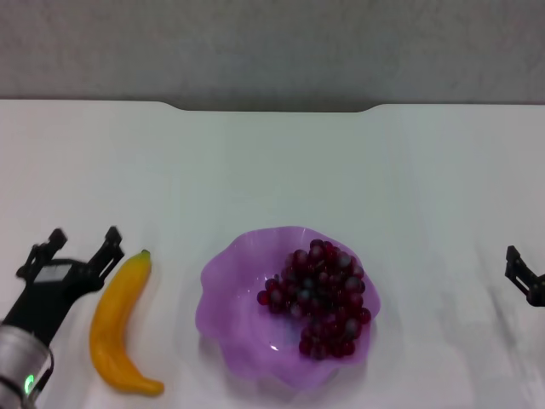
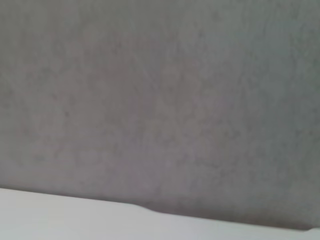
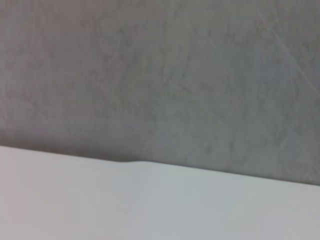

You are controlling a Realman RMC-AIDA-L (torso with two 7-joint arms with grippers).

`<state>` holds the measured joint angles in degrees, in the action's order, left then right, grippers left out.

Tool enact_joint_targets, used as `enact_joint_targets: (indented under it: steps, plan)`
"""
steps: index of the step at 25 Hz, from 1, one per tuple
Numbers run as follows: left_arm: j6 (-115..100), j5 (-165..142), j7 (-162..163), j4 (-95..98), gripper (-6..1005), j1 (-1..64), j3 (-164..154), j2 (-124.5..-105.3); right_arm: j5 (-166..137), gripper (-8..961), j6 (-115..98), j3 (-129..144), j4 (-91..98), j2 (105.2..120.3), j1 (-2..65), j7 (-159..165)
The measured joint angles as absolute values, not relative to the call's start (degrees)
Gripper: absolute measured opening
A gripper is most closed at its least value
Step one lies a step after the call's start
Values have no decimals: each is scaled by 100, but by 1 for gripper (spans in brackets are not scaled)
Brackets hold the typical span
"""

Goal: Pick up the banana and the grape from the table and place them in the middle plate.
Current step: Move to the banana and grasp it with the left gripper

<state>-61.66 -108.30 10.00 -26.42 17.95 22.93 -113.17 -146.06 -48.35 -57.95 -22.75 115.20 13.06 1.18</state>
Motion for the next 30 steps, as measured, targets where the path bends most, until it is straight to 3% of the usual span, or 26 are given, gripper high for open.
enact_joint_targets:
  steps: [9,22,30]
  plan:
    - [-4594,-11036,1538,-2751,907,2751,2327,-10873,-14627,850,-4657,-5783,-2267,11514,1401,114]
    - [-2134,-11126,1564,-2852,906,4079,2970,-10738,-14626,851,-4578,-5752,-2161,11513,1477,122]
    - [-438,-11239,765,-3371,906,4301,4023,-10577,-14624,851,-4537,-5722,-2130,11514,1517,121]
